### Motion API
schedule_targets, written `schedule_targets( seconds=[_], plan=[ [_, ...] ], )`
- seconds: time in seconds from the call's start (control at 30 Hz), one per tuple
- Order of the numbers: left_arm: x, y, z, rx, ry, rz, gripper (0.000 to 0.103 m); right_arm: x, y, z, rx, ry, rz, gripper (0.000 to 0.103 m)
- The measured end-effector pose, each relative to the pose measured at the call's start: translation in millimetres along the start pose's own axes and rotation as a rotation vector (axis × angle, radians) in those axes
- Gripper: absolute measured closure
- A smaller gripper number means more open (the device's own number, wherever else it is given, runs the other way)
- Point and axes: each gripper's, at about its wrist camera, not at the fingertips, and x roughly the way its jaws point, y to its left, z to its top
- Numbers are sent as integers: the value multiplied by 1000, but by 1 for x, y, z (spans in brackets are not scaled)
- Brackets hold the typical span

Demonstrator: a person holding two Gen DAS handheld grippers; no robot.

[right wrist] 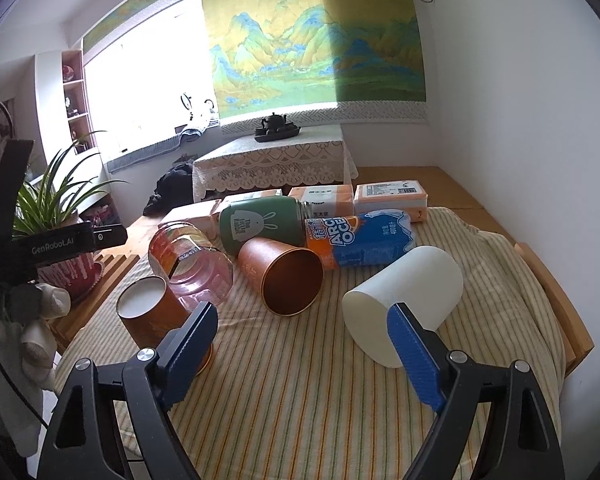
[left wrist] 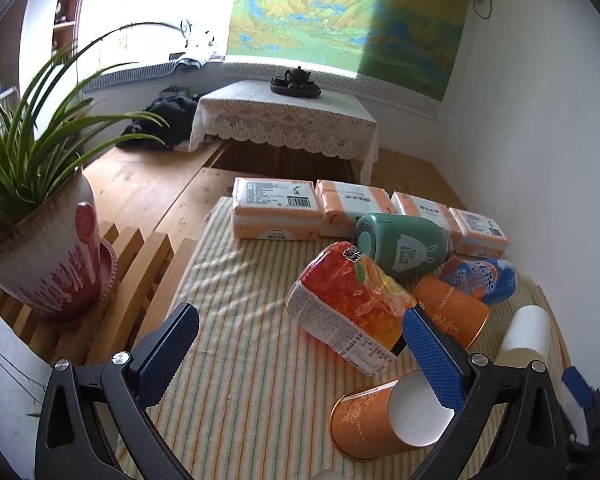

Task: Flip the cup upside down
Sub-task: 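Move the left gripper down toward the orange-labelled juice bottle lying sideways, then close the left gripper around the juice bottle and lift it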

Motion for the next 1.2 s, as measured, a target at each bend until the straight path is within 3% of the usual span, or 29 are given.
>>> schedule_targets(
  seconds=[0.3, 0.53, 1.2],
  plan=[
    [49, 7, 32, -132, 185, -97, 0, 1, -5, -2, 13, -1, -11, 19],
    [84, 3, 31, -181, 303, -121, 0, 2, -12, -4, 25, 4, -27, 19],
    [127, 3, 29, -267, 431, -140, 1, -2, -19, -1, 21, -9, -63, 19]
  ],
)
